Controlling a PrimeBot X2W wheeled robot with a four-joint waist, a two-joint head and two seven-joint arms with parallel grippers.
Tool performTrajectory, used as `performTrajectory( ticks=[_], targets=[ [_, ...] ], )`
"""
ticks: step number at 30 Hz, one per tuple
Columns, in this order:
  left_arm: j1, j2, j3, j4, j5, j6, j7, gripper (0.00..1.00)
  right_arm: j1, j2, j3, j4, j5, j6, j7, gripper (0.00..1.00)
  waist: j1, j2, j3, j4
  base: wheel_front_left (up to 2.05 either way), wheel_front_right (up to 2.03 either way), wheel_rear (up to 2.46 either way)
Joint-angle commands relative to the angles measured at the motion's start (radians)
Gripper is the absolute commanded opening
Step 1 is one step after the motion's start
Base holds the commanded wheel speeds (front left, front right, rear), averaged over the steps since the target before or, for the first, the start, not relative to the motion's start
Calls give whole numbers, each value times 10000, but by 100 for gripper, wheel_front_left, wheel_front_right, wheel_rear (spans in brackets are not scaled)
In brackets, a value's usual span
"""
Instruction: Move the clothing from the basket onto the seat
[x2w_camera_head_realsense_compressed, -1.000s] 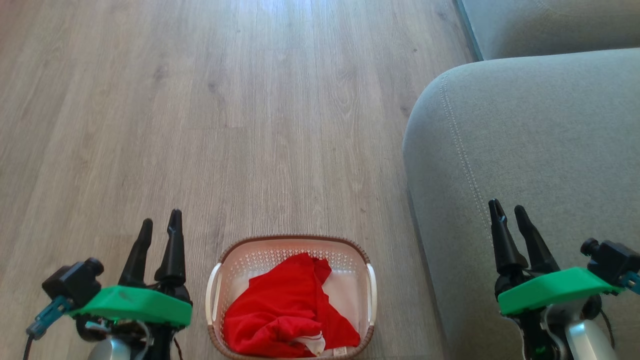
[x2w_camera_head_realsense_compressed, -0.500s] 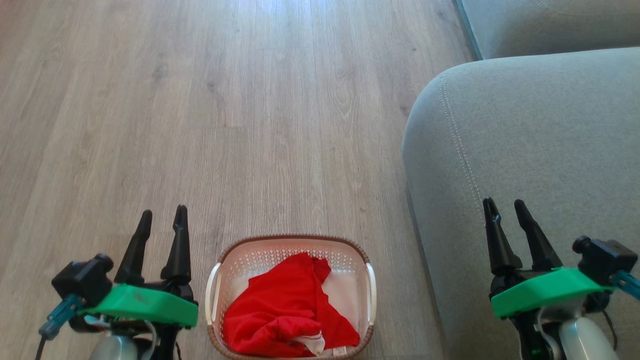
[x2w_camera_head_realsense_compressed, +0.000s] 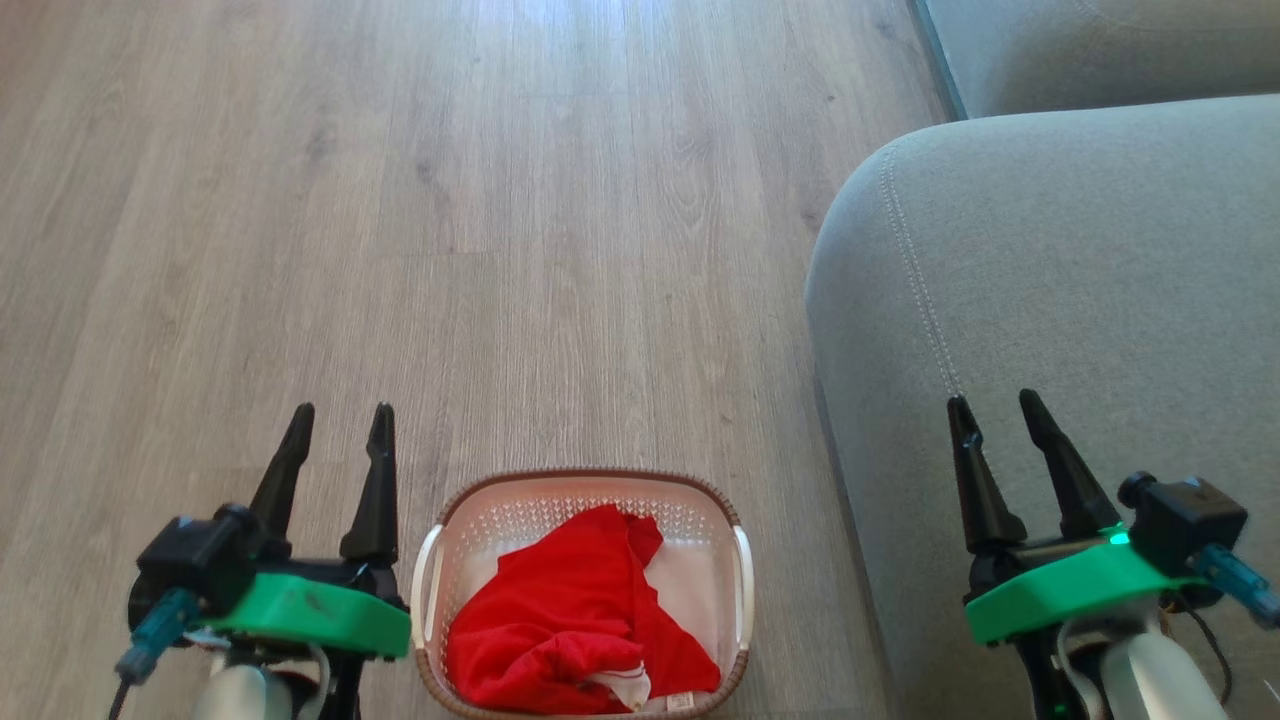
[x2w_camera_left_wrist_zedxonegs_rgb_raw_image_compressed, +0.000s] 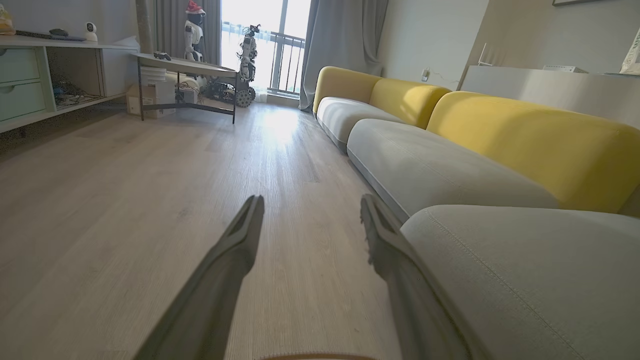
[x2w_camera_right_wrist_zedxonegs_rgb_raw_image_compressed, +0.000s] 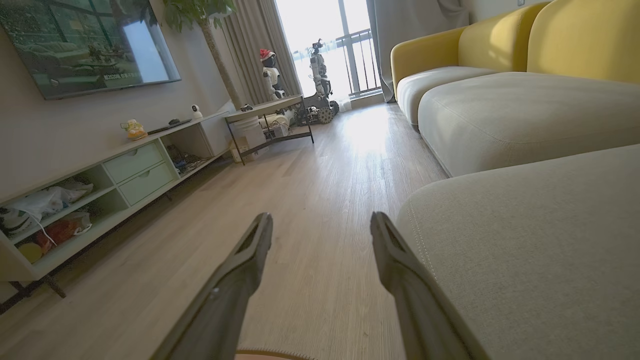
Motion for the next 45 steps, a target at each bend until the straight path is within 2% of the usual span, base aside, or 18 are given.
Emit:
performTrajectory(
  ticks=[1,16,31,40,45],
  targets=[
    [-542,116,184,-461,377,-10,-160,100,-464,-139,270,-436,-352,-2,-186,100,0,0,4,-3,0,0,0],
    [-555,128,74,-681,2057,-43,-559,100,-505,-178,475,-665,-1853,-2,-588,100,0,0,44,-38,0,0,0],
    [-562,105,131,-629,2042,-58,-559,100,-547,-135,379,-762,-1846,-2,-588,100,0,0,273,-204,0,0,0],
    [-982,154,3,-260,1925,-66,-559,100,-1032,-29,248,-1066,-1500,-2,-588,100,0,0,1273,-683,0,0,0],
    [-1344,220,-127,753,1729,-69,-559,100,-1323,1,190,-1262,-1439,-2,-588,100,0,0,1972,-908,0,0,0]
  ],
)
